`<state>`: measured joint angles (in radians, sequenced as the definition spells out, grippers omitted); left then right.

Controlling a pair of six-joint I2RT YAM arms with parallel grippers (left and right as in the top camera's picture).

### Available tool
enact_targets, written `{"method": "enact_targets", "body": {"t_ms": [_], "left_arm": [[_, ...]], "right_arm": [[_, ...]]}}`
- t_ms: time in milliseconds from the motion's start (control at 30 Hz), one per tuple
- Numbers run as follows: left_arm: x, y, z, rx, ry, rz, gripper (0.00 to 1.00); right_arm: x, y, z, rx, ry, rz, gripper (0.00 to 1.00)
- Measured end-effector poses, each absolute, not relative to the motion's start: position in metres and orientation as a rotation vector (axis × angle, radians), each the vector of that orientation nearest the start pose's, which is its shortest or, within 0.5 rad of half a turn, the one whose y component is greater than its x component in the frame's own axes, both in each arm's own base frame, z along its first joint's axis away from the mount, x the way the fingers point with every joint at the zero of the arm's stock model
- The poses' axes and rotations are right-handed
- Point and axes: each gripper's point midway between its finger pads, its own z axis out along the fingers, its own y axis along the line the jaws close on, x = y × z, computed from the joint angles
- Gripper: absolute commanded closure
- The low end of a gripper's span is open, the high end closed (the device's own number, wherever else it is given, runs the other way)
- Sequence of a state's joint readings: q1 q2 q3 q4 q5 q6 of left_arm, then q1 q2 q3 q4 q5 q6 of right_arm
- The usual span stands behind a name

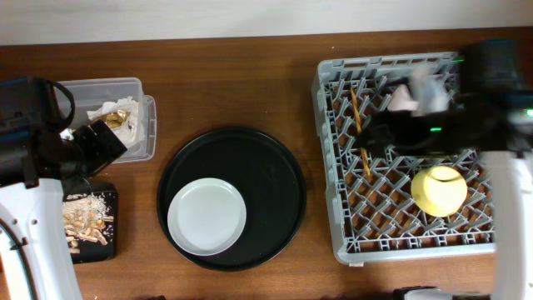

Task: Sort waste into correct bins and load items into the dishwasher rack
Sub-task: 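Reach the right gripper to the white plate and grasp its rim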

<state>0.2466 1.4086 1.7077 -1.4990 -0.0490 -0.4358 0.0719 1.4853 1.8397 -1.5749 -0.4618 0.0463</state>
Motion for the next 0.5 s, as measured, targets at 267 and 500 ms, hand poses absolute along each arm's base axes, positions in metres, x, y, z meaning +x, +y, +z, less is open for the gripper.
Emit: {"method": "enact_targets", "body": {"t_ms": [267, 500], "left_arm": [[0.272, 0.077, 0.275, -0.938, 2.605, 0.018, 0.01], [0.272, 0.077, 0.274, -0.939, 2.605, 0.019, 0.01]], "right_arm": [[0.277, 0.234, 0.174, -0.377, 2.878, 0.610, 0.39], [0.252, 0.310, 0.074, -0.417, 3.009, 0.424, 0.43]]}}
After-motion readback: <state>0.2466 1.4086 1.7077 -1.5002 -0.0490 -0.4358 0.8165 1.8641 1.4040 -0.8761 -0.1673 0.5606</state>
